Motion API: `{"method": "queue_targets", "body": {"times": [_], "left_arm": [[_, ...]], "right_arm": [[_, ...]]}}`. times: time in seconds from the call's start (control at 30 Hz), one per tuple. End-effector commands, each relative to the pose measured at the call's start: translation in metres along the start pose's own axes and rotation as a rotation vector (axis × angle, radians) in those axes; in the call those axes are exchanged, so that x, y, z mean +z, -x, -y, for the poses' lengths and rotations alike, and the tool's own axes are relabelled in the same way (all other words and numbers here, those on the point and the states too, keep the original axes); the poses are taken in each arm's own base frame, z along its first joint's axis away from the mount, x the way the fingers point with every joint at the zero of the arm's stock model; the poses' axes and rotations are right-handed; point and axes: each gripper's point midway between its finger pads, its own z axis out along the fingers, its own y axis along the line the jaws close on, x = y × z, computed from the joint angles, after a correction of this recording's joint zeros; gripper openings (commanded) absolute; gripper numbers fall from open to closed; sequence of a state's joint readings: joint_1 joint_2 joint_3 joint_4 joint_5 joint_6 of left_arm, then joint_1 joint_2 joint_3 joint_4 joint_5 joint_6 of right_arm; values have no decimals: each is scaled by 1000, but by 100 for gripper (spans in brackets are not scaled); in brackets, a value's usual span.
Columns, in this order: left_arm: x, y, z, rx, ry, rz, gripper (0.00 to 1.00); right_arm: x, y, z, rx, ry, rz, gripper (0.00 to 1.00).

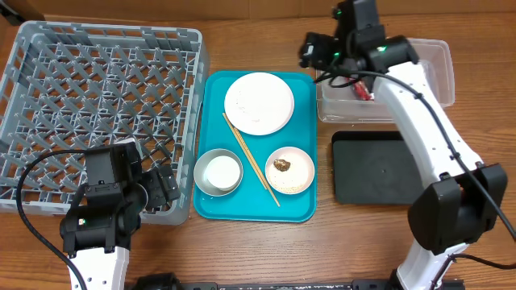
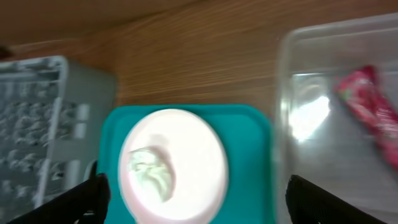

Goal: Sort waste into correct bins and load items into the dishwasher
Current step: 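Carry the red wrapper with the right gripper into the clear bin, then grasp the white tissue on the plate with the right gripper, then drop the white tissue into the clear bin with the right gripper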

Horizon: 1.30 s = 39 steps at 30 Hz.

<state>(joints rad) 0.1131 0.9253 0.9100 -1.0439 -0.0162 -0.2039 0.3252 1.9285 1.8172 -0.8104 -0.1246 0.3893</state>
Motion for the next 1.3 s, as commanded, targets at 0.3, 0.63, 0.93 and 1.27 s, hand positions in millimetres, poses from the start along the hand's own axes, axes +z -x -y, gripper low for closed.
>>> {"method": "queue_targets", "body": {"times": [0.3, 0.63, 0.93, 1.27], "left_arm": [[-7, 8, -1, -8, 7, 30, 100], [-7, 8, -1, -7, 7, 30, 100], [-7, 8, -1, -7, 7, 30, 100], [-7, 8, -1, -8, 7, 30, 100]], "right_arm": [[102, -97, -54, -213, 38, -211, 90], [148, -153, -57, -258, 20, -322, 61], [124, -127, -59, -244, 11, -291, 14], [14, -16, -18, -154, -147, -42, 4]]}}
